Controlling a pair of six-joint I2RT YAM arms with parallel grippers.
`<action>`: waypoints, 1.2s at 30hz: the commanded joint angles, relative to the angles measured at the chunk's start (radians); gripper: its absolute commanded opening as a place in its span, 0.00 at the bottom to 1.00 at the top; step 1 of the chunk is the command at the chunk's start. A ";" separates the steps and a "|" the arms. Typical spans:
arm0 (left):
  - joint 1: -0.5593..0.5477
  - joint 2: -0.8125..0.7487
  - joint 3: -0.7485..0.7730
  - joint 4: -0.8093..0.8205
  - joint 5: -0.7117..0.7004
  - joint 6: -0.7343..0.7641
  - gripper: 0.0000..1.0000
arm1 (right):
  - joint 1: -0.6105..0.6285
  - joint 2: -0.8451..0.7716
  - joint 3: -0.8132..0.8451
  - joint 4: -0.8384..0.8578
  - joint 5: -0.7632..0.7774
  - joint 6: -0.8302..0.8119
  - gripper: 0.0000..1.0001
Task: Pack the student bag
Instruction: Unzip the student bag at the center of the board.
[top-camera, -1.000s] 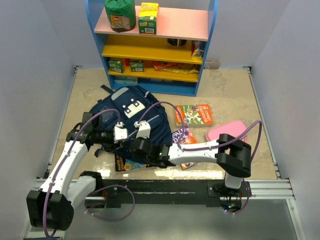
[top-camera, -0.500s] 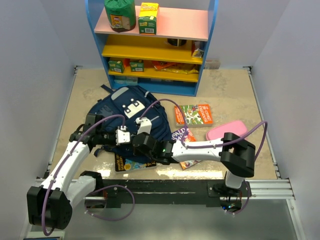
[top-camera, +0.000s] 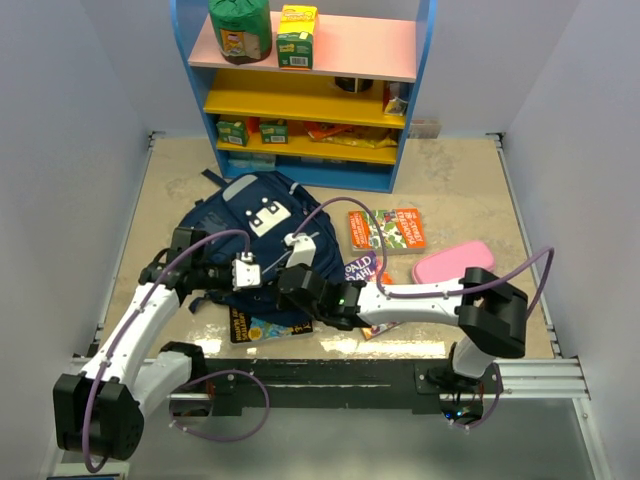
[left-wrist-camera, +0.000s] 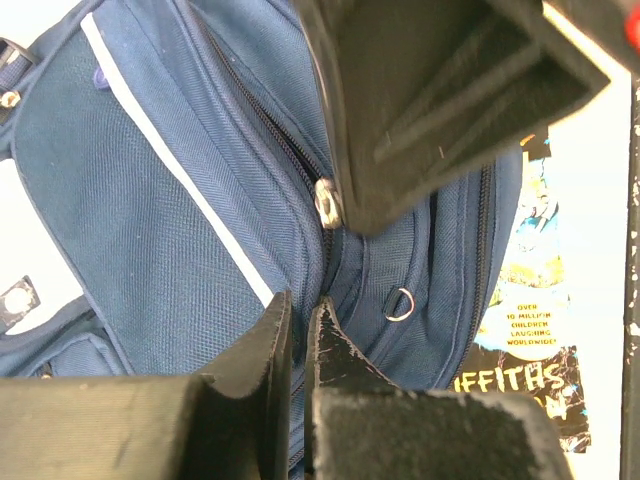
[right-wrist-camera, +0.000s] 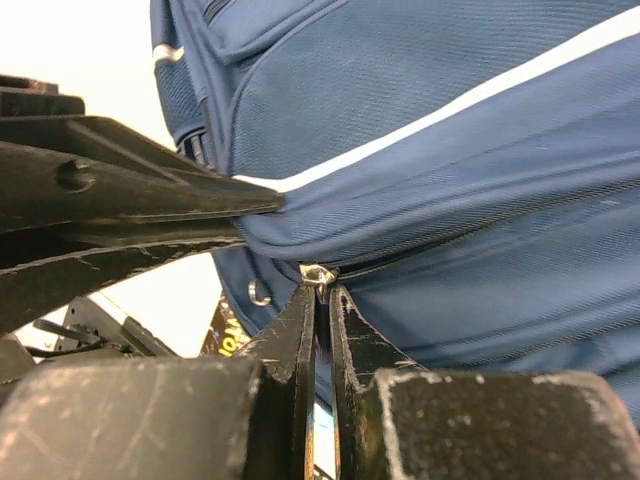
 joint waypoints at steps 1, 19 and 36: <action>0.006 -0.015 0.004 0.018 -0.038 0.026 0.00 | -0.028 -0.115 -0.046 0.022 0.043 -0.006 0.00; 0.006 -0.153 0.015 -0.127 -0.117 0.138 0.00 | -0.263 -0.097 -0.091 -0.025 0.005 -0.139 0.00; 0.006 -0.210 0.018 -0.249 -0.108 0.299 0.00 | -0.430 0.086 0.064 -0.029 0.038 -0.185 0.00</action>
